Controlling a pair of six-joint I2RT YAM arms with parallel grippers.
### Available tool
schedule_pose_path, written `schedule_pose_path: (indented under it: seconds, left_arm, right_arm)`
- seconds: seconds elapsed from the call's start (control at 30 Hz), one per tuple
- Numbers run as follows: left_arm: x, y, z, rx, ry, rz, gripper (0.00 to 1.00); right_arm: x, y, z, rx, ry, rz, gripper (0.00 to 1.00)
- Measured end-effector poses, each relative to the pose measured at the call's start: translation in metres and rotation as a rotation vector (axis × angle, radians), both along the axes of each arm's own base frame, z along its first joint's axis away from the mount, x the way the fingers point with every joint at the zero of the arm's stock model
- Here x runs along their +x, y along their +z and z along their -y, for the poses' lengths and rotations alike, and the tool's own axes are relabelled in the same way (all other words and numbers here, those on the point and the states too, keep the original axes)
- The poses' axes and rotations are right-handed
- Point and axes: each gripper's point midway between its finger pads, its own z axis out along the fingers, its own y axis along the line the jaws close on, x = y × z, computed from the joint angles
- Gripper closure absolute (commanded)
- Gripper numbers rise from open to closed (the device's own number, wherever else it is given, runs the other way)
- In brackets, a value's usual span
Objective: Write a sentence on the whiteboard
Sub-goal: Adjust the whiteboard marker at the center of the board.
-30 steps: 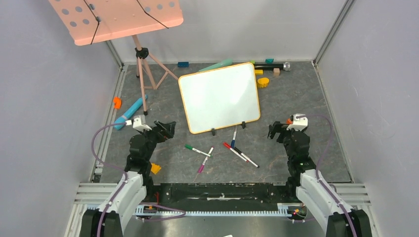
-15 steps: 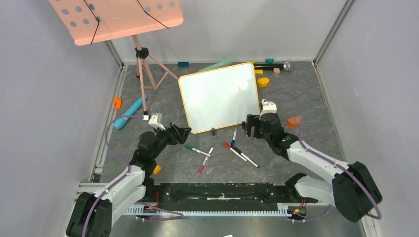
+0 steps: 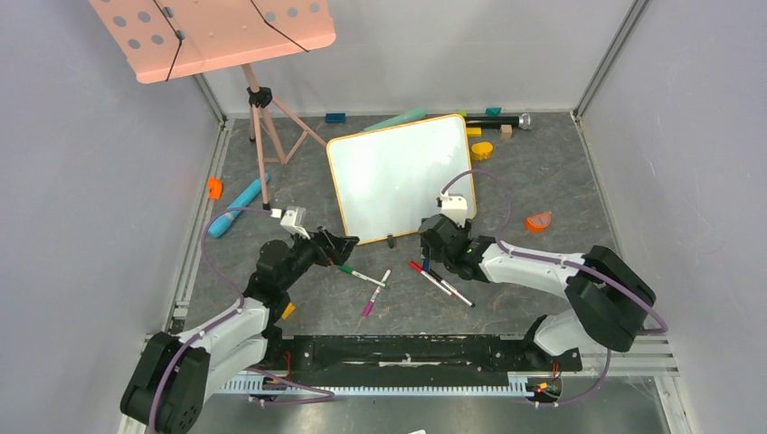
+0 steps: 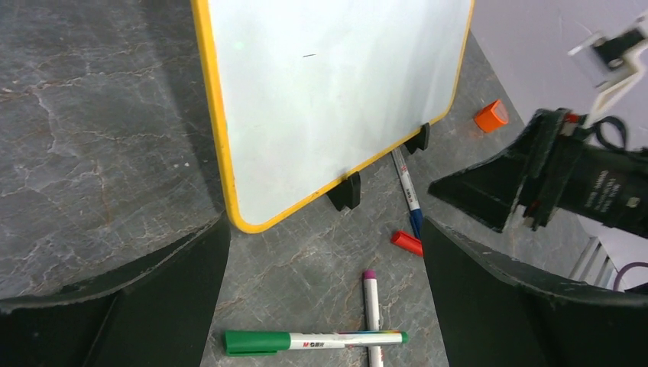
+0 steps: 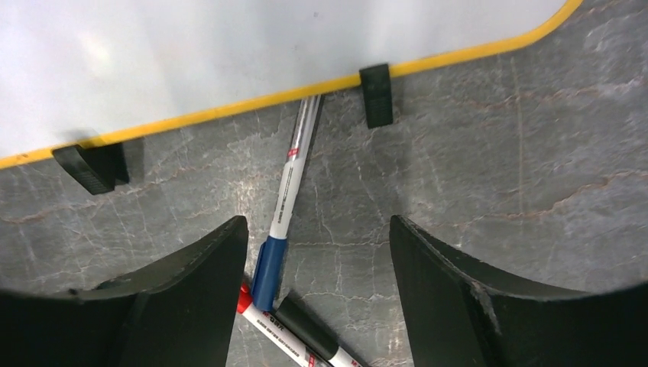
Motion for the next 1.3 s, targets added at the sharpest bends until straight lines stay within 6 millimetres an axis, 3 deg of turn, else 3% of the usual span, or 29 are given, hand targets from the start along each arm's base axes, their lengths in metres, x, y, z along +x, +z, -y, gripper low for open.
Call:
schedule_pose_path:
  seconds: [0.13,0.27,0.37,0.5,0.77,0.83,0.9,0.97,1.1,1.3]
  left_arm:
    - [-0.001,0.005,0.003,-0.01,-0.015,0.02,0.0]
    - [0.0,0.009,0.004,-0.016,-0.017,0.034,0.0]
    - [0.0,0.011,0.004,-0.019,-0.017,0.042,0.0]
    - [0.0,0.014,0.003,-0.023,-0.017,0.054,0.0]
    - [-0.002,0.022,0.001,-0.027,-0.01,0.077,0.0]
    - [-0.002,0.021,0.0,-0.023,-0.005,0.076,0.0]
    - [-0.002,0.021,-0.002,-0.02,0.009,0.073,0.0]
    - [-0.002,0.02,-0.005,-0.015,0.029,0.068,0.0]
    - [0.001,0.014,-0.013,0.013,0.069,0.053,0.0]
    - [0.009,0.014,-0.029,0.086,0.149,0.091,0.0]
  right_arm:
    - [-0.007,-0.017,-0.004,-0.027,-0.012,-0.042,0.43]
    - [-0.012,-0.029,-0.005,-0.036,-0.012,-0.076,0.62]
    - [-0.013,-0.031,-0.01,-0.019,-0.004,-0.085,0.69]
    - [-0.015,-0.033,-0.016,0.004,0.023,-0.095,0.93]
    - [-0.036,-0.031,-0.001,0.045,0.063,-0.105,0.96]
    - [-0.042,-0.03,0.003,0.056,0.075,-0.112,0.87]
    - [-0.048,-0.03,0.007,0.059,0.089,-0.124,0.57]
    - [-0.05,-0.03,0.011,0.054,0.099,-0.134,0.38]
    - [-0.045,-0.021,0.021,0.059,0.108,-0.132,0.3]
    - [-0.014,0.011,0.05,0.095,0.096,-0.038,0.24]
